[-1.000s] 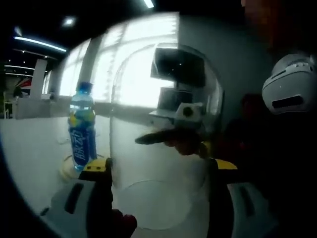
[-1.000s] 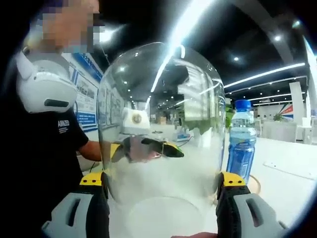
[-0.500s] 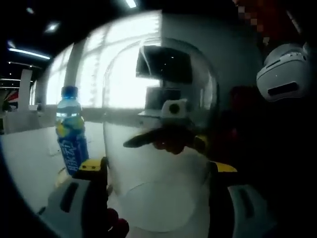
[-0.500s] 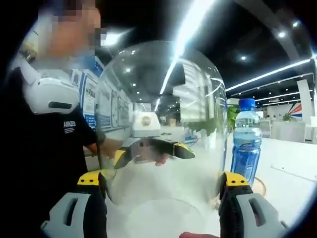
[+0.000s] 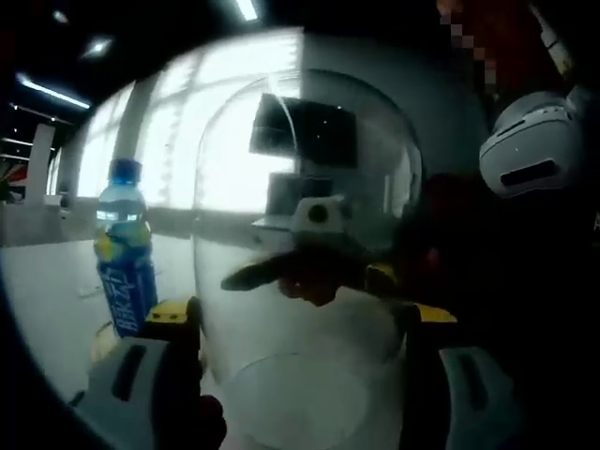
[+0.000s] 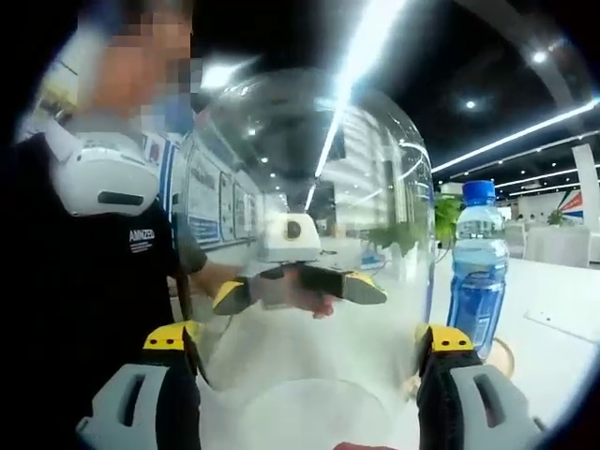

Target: Open the cover put in the Mizone put the cover back on

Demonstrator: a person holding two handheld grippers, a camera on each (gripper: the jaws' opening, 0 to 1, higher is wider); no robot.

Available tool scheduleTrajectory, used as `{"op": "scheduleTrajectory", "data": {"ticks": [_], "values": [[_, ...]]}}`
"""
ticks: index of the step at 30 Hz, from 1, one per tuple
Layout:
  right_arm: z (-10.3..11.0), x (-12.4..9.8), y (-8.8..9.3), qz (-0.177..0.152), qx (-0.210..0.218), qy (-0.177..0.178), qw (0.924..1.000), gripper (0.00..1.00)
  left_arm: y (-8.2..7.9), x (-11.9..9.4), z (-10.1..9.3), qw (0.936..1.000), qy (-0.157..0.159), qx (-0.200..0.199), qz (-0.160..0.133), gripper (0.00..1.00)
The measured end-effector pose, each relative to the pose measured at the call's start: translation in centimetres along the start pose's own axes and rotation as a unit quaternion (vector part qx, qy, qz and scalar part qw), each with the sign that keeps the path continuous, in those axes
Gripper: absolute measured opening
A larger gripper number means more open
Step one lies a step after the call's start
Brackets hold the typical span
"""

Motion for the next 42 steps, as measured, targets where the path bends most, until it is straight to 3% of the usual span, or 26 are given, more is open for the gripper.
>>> {"op": "scheduleTrajectory", "data": {"ticks": [8, 24, 31, 33, 36, 37, 42], "values": [[-0.2, 0.0, 0.2, -0.025, -0.005, -0.005, 0.9997, 0.9, 0.0, 0.5, 0.0, 1.0, 0.003, -0.002, -0.004, 0.79], [0.4, 0.9, 0.2, -0.029, -0.003, -0.029, 0.9992, 0.91, -0.6, 0.4, -1.3, 0.9999, -0.005, -0.012, -0.004, 0.84], [0.6, 0.9, 0.1, -0.051, 0.009, -0.035, 0.998, 0.91, -1.5, 0.6, -1.7, 0.9992, -0.006, -0.023, -0.031, 0.84], [0.6, 0.8, -0.1, -0.05, 0.004, -0.035, 0.9981, 0.91, -1.2, 0.7, -1.9, 0.9994, -0.009, -0.019, -0.026, 0.84], [0.5, 0.6, 0.0, -0.029, -0.001, -0.035, 0.999, 0.91, 0.0, 0.9, -2.1, 0.9999, -0.013, -0.004, 0.008, 0.84], [0.6, 0.6, 0.1, -0.024, -0.016, -0.04, 0.9988, 0.91, -0.1, 0.9, -2.1, 0.9998, -0.014, 0.012, -0.01, 0.84], [0.5, 1.1, -0.2, -0.023, -0.009, -0.027, 0.9993, 0.91, 0.0, 0.7, -1.8, 0.9999, -0.009, -0.008, -0.009, 0.85]]}}
Point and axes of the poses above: the point that each gripper's makers call its tool centre point, and the gripper's own axes: x roughly forward along the fingers, z roughly to its left, y roughly out of its underside, the point moved 10 cm from there along -x, roughly backward along the fingers, and after that the axes turned 14 degrees about -y, right-handed, at the moved point
